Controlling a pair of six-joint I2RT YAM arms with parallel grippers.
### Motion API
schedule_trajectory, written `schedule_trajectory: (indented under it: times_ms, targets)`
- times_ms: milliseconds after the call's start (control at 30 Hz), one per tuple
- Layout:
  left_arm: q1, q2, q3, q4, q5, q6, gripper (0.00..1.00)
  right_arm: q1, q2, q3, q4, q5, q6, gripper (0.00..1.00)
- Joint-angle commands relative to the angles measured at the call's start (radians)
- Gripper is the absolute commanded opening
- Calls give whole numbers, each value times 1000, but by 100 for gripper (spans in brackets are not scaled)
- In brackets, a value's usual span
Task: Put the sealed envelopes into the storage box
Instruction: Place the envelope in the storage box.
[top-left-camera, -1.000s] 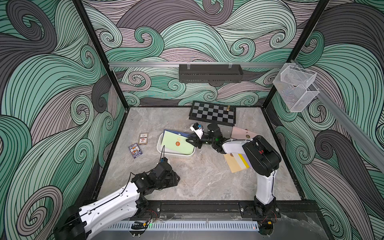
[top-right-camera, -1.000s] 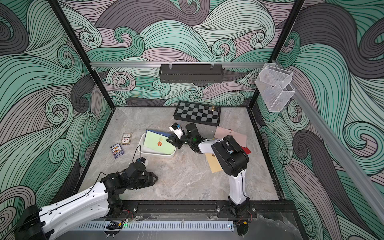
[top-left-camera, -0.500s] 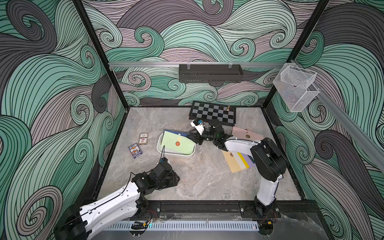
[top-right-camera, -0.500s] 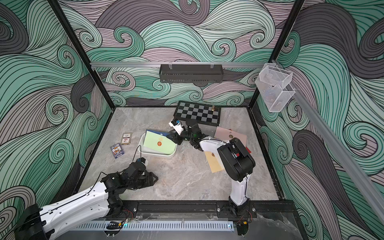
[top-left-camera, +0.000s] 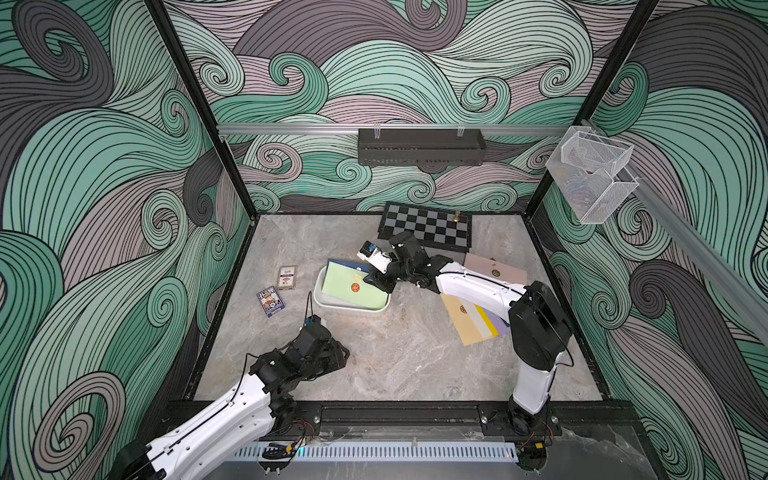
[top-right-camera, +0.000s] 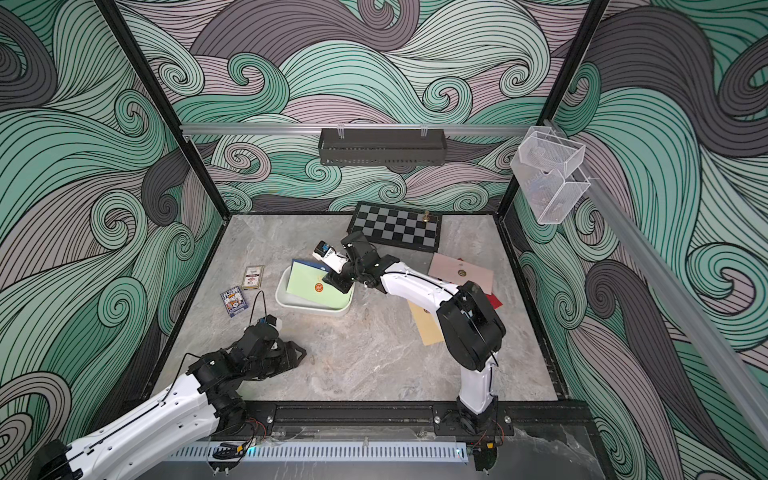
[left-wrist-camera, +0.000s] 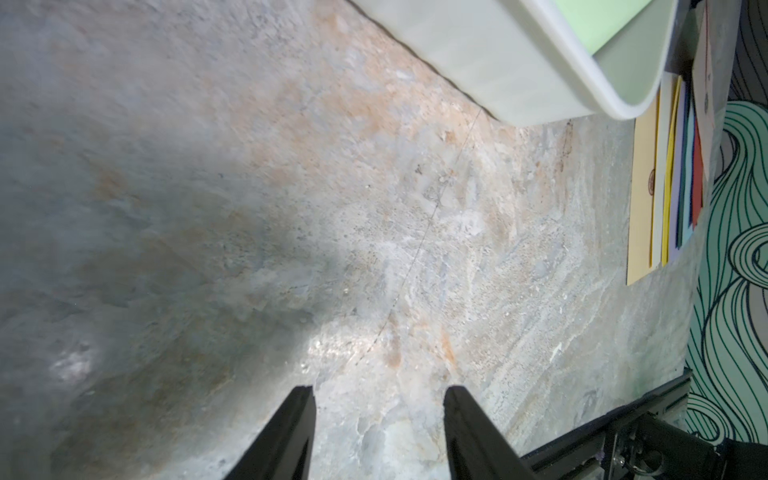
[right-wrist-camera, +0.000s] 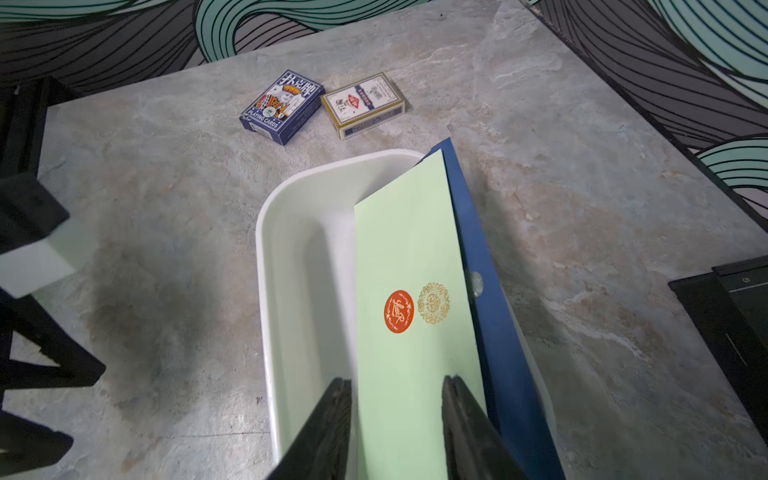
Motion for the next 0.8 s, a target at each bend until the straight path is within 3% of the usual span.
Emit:
schedule_trajectory:
  times_ms: [0, 133, 267, 467, 767]
  targets:
    - [25, -33, -8, -43, 0, -14, 54, -5, 22, 53, -92, 13, 20, 39]
    - [39, -23, -18, -29, 27, -11, 54, -5, 88, 132, -129, 111, 19, 46]
    - [41, -2, -25, -5, 39, -11, 54, -15, 171, 232, -149, 122, 45, 56]
    - [43, 18, -30, 16, 48, -6, 54, -16, 336, 476, -255, 159, 164, 49]
    - [46, 36, -33, 30, 54, -1, 54, -18, 462, 627, -318, 78, 230, 51]
